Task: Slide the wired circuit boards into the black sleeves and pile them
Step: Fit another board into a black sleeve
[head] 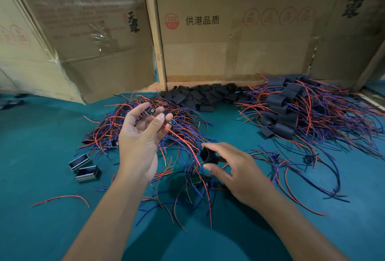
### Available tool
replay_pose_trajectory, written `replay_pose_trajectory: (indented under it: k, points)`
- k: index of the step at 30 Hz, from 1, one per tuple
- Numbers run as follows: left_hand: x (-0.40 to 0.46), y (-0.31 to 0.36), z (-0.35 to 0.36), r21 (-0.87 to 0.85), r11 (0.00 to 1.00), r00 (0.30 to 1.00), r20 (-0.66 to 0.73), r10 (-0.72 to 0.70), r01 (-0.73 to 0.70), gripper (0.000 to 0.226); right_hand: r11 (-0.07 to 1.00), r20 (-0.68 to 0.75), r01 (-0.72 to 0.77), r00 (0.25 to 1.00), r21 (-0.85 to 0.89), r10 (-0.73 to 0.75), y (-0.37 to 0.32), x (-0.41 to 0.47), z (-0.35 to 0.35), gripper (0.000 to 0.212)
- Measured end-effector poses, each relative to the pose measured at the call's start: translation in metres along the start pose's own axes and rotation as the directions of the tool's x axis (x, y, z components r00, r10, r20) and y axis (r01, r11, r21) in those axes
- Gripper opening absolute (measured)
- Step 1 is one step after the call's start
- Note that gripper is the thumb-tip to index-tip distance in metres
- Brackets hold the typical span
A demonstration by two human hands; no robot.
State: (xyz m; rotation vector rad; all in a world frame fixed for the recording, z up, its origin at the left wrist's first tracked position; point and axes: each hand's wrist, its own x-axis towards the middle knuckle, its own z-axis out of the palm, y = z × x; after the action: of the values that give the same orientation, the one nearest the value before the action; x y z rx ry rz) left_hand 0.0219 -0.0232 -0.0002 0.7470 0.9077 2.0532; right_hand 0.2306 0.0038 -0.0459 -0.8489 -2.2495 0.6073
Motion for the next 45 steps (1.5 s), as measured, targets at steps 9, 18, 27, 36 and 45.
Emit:
replay_pose_trajectory:
  k: [9, 18, 27, 36, 45]
  points:
    - [0.000, -0.002, 0.000, 0.033, 0.998, 0.998, 0.020, 0.054, -0.054, 0.036, 0.998, 0.084, 0.062, 0.994, 0.004, -0.063, -0.004, 0.000, -0.002, 0.046]
    - [-0.003, 0.002, 0.002, 0.090, 0.988, 0.992, 0.024, 0.124, -0.126, 0.035, 0.995, 0.119, 0.098, 0.988, 0.004, -0.098, -0.004, 0.000, 0.000, 0.049]
    - [-0.031, -0.017, 0.022, 0.251, 0.943, 0.959, 0.232, 0.162, -0.220, 0.023, 1.000, -0.190, -0.018, 0.982, -0.018, 0.015, -0.007, 0.001, 0.001, 0.046]
    - [-0.057, -0.029, 0.029, 0.582, 0.699, 0.805, 0.593, -0.016, -0.415, 0.038, 0.993, -0.436, 0.053, 0.895, -0.108, -0.095, -0.009, 0.004, -0.023, 0.040]
    - [-0.056, -0.028, 0.030, 0.625, 0.662, 0.816, 0.577, -0.035, -0.414, 0.033, 0.985, -0.446, 0.097, 0.882, -0.139, -0.150, -0.010, 0.002, -0.022, 0.041]
